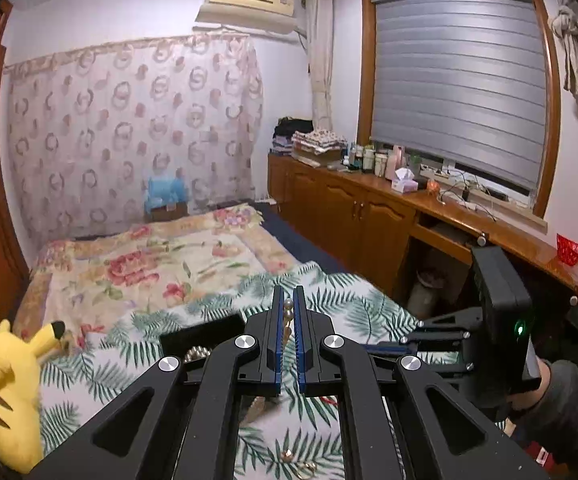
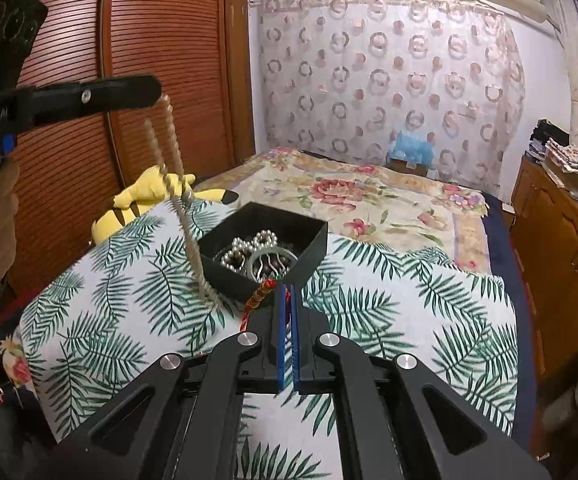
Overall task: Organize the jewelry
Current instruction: 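Carry the red bracelet and pearl strand over the black box with both tools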
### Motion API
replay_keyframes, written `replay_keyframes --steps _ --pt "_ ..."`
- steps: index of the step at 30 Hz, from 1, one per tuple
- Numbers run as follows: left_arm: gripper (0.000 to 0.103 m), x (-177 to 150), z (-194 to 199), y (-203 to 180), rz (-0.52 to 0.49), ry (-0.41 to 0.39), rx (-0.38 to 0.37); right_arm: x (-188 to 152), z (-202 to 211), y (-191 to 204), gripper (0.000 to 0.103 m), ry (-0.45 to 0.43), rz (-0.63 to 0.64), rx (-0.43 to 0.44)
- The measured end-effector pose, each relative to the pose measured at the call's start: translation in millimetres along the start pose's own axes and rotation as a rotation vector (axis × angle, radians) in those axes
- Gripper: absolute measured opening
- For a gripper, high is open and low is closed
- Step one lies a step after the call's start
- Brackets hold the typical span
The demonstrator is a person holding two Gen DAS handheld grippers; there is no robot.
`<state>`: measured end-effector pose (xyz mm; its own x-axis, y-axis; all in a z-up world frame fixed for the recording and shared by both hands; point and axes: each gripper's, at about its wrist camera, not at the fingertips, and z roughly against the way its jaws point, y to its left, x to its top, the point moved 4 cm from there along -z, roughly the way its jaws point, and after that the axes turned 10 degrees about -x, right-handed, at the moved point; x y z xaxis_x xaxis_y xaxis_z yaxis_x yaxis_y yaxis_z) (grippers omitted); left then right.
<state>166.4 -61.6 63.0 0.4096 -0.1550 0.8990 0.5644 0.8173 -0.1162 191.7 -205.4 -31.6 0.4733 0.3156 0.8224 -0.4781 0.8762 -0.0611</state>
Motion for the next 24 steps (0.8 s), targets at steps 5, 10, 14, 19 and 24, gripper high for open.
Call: replay_keyframes --steps 5,10,14,19,24 --pt "0.004 26 2 12 -0.009 -0.027 0.014 22 -6 -1 0.003 -0.015 0.011 0.02" --pt "0.004 48 -1 21 -0.019 -0.049 0.026 43 -12 -5 0.003 -0.035 0.01 0.037" --pt "0.004 56 -6 29 -0.02 -0.053 0.032 57 -23 -7 0.003 -0.043 0.007 0.054" --pt "0.004 48 -14 41 0.002 -0.023 0.038 66 -41 -6 0.003 -0.042 0.004 0.07" --pt "0.004 11 -37 69 0.053 0.038 0.064 68 -64 3 0.003 -0.028 0.024 0.077"
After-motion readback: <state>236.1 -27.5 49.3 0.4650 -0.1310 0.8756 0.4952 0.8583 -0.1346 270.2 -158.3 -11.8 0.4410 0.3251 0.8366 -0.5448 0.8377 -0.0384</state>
